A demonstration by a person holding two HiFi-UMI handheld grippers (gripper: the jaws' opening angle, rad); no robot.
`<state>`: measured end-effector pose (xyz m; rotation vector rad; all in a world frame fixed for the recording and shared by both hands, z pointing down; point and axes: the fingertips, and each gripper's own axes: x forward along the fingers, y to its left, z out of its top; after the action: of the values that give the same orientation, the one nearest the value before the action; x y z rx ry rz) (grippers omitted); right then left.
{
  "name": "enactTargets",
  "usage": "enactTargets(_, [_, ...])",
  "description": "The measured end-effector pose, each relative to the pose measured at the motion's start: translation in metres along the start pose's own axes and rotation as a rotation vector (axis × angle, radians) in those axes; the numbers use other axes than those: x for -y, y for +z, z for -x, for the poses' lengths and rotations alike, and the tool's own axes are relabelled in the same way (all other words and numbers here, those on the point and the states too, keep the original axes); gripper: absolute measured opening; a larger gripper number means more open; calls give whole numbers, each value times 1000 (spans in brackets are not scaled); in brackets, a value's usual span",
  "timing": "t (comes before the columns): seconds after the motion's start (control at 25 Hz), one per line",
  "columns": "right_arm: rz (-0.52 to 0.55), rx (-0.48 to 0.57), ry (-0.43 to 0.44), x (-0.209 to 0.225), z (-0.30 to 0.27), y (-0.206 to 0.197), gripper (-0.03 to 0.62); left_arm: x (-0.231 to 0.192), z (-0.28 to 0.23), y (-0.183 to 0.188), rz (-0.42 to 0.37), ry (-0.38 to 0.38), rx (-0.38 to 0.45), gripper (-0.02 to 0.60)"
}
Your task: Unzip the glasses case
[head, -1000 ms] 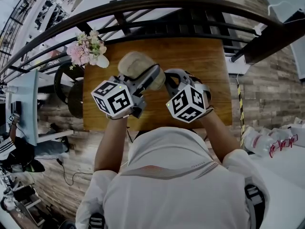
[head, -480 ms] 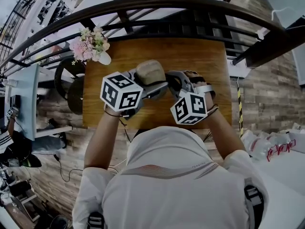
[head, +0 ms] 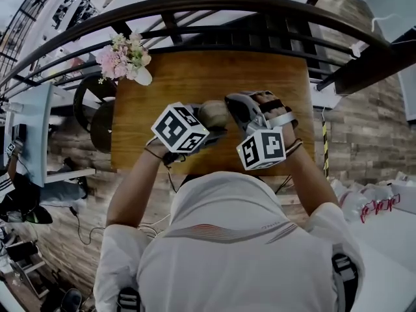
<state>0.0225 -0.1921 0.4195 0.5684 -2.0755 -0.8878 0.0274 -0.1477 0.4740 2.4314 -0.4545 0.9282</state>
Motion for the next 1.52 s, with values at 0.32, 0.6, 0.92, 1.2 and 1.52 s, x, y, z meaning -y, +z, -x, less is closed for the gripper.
enactTargets(0.32, [287, -17, 66, -21, -7, 3, 52, -7, -15, -42, -57, 37, -262, 293])
enactTargets(0.6, [441, -12, 143, -41, -12, 12, 52, -6, -27, -76, -87, 17, -501, 293])
enactTargets(0.92, [503, -2, 213, -66, -9, 3, 54, 5, -46, -97, -132, -67, -578, 293])
enactTargets(1.2, [248, -9, 57, -18, -2, -4, 106, 15, -51, -40, -97, -83, -167, 293])
enactTargets(1.52, [-523, -32, -182, 47, 17, -64, 52, -25, 36, 54, 24, 171, 560, 293])
